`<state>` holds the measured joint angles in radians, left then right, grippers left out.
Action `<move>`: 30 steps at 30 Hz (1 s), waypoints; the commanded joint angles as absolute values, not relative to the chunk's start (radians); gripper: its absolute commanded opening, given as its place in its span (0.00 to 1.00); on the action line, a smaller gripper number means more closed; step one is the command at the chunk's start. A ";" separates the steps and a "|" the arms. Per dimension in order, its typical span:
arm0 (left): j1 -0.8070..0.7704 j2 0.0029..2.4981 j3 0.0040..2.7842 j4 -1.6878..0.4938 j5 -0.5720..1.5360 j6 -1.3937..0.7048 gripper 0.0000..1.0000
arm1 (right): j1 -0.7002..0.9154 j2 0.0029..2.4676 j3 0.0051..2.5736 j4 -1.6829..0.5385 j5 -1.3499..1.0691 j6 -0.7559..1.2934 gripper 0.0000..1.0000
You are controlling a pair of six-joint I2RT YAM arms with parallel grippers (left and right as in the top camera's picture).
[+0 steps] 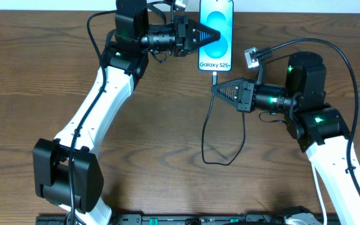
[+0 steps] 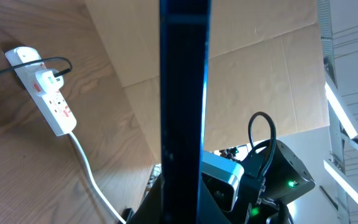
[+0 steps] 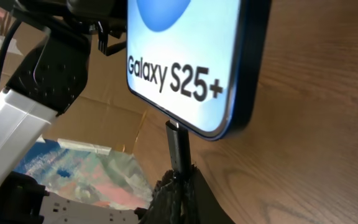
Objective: Plug charger to phone and switch on socket
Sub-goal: 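Push the USB-C plug upward into the phone's bottom port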
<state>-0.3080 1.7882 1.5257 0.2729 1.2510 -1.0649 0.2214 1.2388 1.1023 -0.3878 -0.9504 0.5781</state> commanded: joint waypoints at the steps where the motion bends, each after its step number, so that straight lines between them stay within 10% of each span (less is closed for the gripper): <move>1: -0.303 1.784 1.541 0.286 1.267 -1.040 0.07 | 0.223 1.232 1.103 -0.369 -0.976 0.586 0.01; 30: -0.303 1.784 1.541 0.286 1.287 -1.041 0.07 | 0.223 1.232 1.103 -0.369 -0.974 0.599 0.01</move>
